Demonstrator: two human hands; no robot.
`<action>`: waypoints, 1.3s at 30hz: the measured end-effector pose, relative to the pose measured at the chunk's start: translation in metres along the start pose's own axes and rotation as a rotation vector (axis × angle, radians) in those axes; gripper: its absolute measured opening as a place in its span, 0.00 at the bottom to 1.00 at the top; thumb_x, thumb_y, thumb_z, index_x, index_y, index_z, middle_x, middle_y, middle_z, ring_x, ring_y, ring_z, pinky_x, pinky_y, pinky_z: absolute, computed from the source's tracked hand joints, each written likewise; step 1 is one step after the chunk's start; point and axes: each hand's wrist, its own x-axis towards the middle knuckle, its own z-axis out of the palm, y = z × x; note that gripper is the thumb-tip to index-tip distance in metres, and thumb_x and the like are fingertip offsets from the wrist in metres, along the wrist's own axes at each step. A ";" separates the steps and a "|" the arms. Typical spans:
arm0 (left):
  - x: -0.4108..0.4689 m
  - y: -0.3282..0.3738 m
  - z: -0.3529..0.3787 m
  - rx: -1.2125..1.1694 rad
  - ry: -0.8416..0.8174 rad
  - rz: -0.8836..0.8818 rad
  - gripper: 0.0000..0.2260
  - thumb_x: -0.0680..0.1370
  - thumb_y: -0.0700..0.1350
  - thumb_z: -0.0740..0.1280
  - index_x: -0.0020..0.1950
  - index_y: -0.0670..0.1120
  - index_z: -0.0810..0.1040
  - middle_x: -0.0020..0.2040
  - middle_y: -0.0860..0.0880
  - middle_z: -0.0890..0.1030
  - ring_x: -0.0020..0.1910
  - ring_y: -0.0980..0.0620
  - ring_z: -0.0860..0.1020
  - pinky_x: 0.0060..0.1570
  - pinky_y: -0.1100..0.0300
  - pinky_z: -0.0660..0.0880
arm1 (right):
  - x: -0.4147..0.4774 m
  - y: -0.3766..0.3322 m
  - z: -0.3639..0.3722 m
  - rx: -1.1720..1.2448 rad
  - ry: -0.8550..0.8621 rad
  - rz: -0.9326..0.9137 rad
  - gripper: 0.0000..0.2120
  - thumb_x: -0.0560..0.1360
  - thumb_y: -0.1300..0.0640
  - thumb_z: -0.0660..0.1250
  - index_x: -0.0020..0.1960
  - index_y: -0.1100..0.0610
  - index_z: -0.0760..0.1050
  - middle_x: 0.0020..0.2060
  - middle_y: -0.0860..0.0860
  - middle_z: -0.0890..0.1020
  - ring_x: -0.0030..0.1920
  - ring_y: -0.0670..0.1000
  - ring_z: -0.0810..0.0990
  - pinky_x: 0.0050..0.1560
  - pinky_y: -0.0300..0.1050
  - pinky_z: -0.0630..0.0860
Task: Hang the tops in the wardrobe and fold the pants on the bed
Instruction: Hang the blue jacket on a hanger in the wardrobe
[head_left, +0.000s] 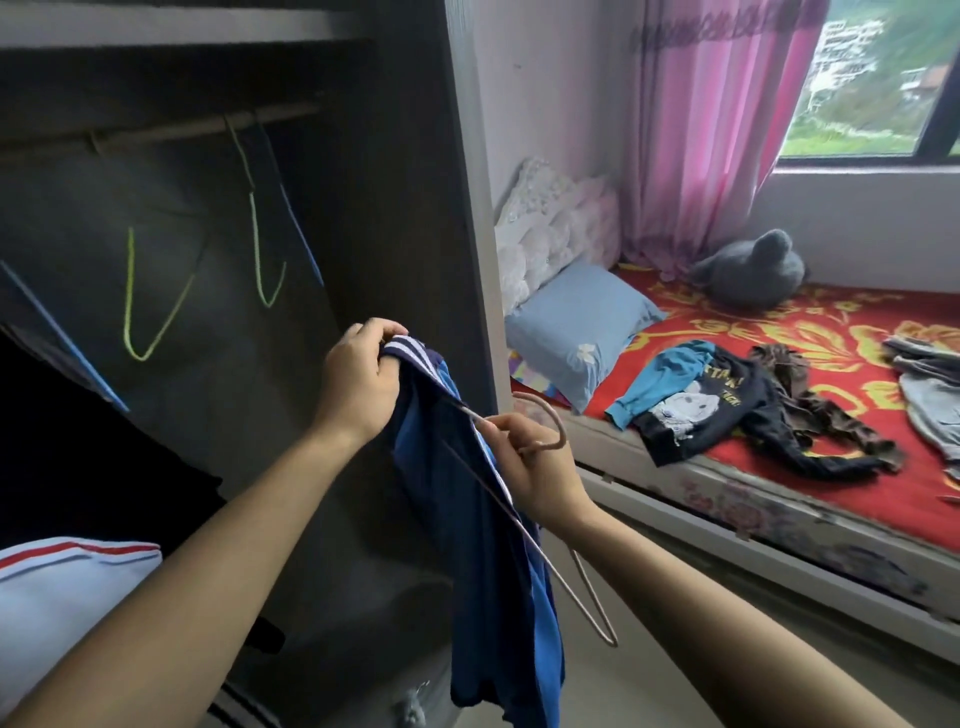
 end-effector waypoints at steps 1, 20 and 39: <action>0.004 0.005 0.000 -0.036 -0.013 -0.001 0.14 0.75 0.32 0.62 0.53 0.45 0.81 0.48 0.47 0.80 0.45 0.51 0.78 0.48 0.62 0.73 | 0.002 -0.002 -0.001 -0.062 -0.043 0.007 0.11 0.81 0.46 0.64 0.50 0.50 0.82 0.40 0.42 0.84 0.41 0.44 0.82 0.45 0.50 0.80; -0.001 0.018 0.002 -0.301 -0.200 -0.144 0.06 0.73 0.35 0.72 0.44 0.45 0.86 0.38 0.51 0.83 0.35 0.57 0.79 0.36 0.69 0.74 | 0.002 -0.012 0.009 -0.263 -0.292 0.231 0.11 0.79 0.48 0.65 0.45 0.53 0.83 0.35 0.49 0.83 0.38 0.50 0.80 0.42 0.45 0.76; -0.004 0.003 0.011 0.124 -0.657 0.093 0.10 0.77 0.42 0.67 0.54 0.54 0.70 0.48 0.54 0.74 0.56 0.49 0.69 0.56 0.51 0.62 | 0.057 -0.032 -0.032 -0.325 0.143 -0.032 0.24 0.80 0.36 0.56 0.42 0.55 0.78 0.35 0.46 0.81 0.32 0.42 0.78 0.35 0.37 0.69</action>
